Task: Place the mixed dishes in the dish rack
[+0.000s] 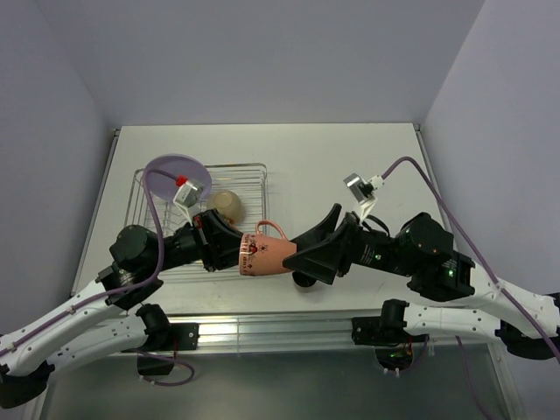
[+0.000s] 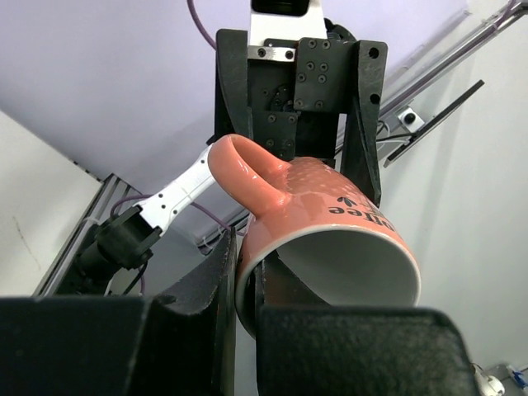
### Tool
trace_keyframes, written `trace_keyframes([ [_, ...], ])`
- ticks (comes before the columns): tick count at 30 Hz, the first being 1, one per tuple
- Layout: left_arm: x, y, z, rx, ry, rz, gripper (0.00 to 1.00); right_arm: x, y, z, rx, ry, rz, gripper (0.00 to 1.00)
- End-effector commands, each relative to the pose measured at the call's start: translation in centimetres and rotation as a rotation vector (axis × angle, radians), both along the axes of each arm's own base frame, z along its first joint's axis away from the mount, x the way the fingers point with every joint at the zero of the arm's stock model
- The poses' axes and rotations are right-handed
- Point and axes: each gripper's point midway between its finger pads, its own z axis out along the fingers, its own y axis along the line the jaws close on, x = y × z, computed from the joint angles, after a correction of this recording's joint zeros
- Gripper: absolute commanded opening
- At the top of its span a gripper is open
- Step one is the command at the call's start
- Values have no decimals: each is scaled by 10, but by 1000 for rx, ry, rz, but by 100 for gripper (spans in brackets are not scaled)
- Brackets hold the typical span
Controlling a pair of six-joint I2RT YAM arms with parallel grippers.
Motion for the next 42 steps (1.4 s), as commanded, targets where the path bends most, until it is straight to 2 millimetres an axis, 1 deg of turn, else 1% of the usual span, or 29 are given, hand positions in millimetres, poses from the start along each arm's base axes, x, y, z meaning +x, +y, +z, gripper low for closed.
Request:
trace_keyframes([
  [1,-4,6,27,-107,-48,-3,0,-7,0,30,96,-35,45,76],
  [4,-2,4,25,-107,-39,-3,0,-5,5,23,86,-24,48,75],
  [7,0,5,22,-112,-27,5,0,-5,9,26,105,-23,61,74],
  [11,0,4,20,-111,-25,4,0,-3,13,24,103,-18,62,73],
  [16,2,2,18,-104,-20,8,0,-1,14,27,114,-13,72,64],
  [18,2,2,16,-101,-20,7,0,1,16,26,112,-6,73,56],
  [19,2,2,16,-103,-21,5,0,1,17,25,110,-7,78,50],
  [20,2,2,17,-103,-24,6,0,1,18,24,108,0,82,31],
  [22,6,0,12,-79,-9,22,0,1,20,24,108,3,96,4],
  [23,9,0,9,-62,-13,44,0,2,22,22,101,12,97,0],
  [24,12,0,6,-42,-9,65,3,3,23,22,100,11,98,0],
  [25,15,1,6,-29,-5,84,13,4,24,21,96,13,92,0],
  [26,22,2,-2,8,4,127,26,5,25,21,93,16,87,0],
  [27,25,4,-5,25,10,149,55,8,25,20,92,16,78,0],
  [29,31,11,-9,49,9,205,85,13,27,18,90,27,67,0],
  [30,32,13,-12,56,9,219,90,15,27,18,101,25,67,0],
  [32,34,19,-15,64,0,248,99,21,30,15,103,40,73,0],
  [35,41,24,-19,95,-5,288,99,33,32,10,116,54,58,0],
  [36,49,29,-28,146,23,338,99,36,32,8,116,57,53,0],
  [37,54,32,-33,173,26,373,99,39,31,7,115,61,47,0],
  [38,56,38,-35,188,31,404,99,47,31,5,108,64,33,0],
  [39,64,46,-42,223,54,464,99,49,32,1,98,66,37,0],
  [42,69,62,-43,239,47,539,99,61,30,-8,81,75,14,0],
])
